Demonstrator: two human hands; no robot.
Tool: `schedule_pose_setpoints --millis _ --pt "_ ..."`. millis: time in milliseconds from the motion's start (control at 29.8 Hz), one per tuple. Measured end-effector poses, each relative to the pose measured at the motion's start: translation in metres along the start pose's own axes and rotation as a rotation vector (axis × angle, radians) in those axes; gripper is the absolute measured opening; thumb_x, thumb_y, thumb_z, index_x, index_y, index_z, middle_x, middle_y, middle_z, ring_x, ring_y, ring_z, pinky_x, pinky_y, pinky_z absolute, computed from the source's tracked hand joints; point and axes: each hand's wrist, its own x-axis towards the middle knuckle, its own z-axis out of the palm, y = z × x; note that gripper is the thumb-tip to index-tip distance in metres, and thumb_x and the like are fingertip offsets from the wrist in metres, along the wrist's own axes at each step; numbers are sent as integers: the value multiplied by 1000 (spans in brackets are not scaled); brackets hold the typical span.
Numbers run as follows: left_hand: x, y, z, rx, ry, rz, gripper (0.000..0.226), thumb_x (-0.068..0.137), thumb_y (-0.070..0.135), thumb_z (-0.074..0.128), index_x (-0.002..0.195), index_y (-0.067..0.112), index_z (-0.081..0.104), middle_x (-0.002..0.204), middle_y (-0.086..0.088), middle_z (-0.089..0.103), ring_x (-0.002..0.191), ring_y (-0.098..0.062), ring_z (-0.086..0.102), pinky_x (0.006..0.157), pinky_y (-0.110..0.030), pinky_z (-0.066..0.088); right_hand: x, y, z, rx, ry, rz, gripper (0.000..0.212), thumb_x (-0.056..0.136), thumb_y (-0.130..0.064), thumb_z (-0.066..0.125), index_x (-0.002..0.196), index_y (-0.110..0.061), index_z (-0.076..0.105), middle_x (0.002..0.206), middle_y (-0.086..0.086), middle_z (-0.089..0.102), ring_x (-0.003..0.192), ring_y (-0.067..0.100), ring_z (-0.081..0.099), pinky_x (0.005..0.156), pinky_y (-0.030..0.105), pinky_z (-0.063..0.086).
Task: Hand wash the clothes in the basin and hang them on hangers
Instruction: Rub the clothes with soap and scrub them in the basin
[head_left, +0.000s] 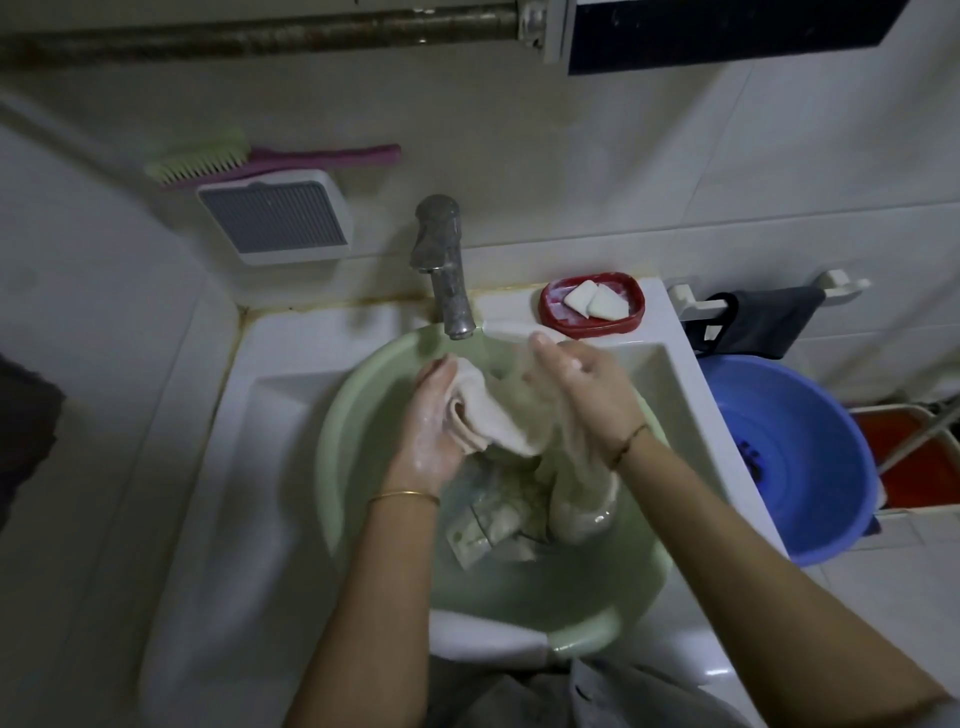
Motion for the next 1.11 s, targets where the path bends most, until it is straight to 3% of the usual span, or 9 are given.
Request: schedule_pose_setpoints --millis 168,302,470,571,706,807,874,1008,1109 --pt "-20 -14 37 -156 -62 -161 60 100 36 29 68 7 70 72 -9 67 69 -19 67 70 -26 49 -25 -15 48 -486 25 -324 33 78 -42 47 65 -16 62 77 2 64 72 22 60 61 31 46" --pt "-32 -16 57 -135 47 -251 38 98 36 34 108 16 65 111 -7 65 109 -25 58 93 -33 43 7 -7 29 -398 153 -108 34 82 -28 55 52 -20 41 56 -3 47 65 25 52 60 29 43" --pt "-10 -19 49 -153 214 -165 26 96 31 40 84 12 54 84 -11 59 77 -23 55 72 -28 47 -20 -3 43 -413 131 -350 36 81 -25 50 50 -27 31 57 4 53 57 18 46 55 27 34" --pt "-20 -22 61 -68 173 -294 30 94 36 44 85 12 57 97 -11 66 90 -27 60 81 -32 44 3 -1 28 -323 162 -181 33 82 -18 49 51 -22 40 57 4 50 60 25 52 60 40 49" --pt "-27 -18 60 -208 243 -231 31 96 31 42 84 10 61 85 -10 67 81 -23 61 69 -29 49 -13 5 37 -387 124 -321 34 79 -22 57 51 -24 39 53 -3 47 53 18 46 51 28 37" --pt "-24 -12 61 -473 309 -266 45 97 44 37 120 12 58 126 -10 59 103 -25 56 90 -34 41 2 12 28 -139 146 -111 28 81 -16 56 57 -19 45 60 4 52 62 21 50 63 38 47" --pt "-22 -2 58 -340 133 -244 40 95 47 39 110 15 58 109 -5 61 89 -21 56 87 -29 39 18 17 18 66 38 121 13 83 -23 58 74 -14 58 78 10 64 76 23 59 79 42 52" --pt "-15 22 42 -87 115 39 10 92 20 54 87 11 54 80 -9 57 77 -23 57 69 -28 45 21 28 -9 178 -420 426 69 62 -63 76 105 -10 68 106 12 70 100 29 66 95 44 49" --pt "-14 29 25 51 287 274 18 91 9 57 78 15 46 73 -5 56 60 -15 56 50 -21 46 24 30 -27 428 -458 424 30 77 -18 71 102 -4 61 88 15 68 74 24 68 72 33 55"
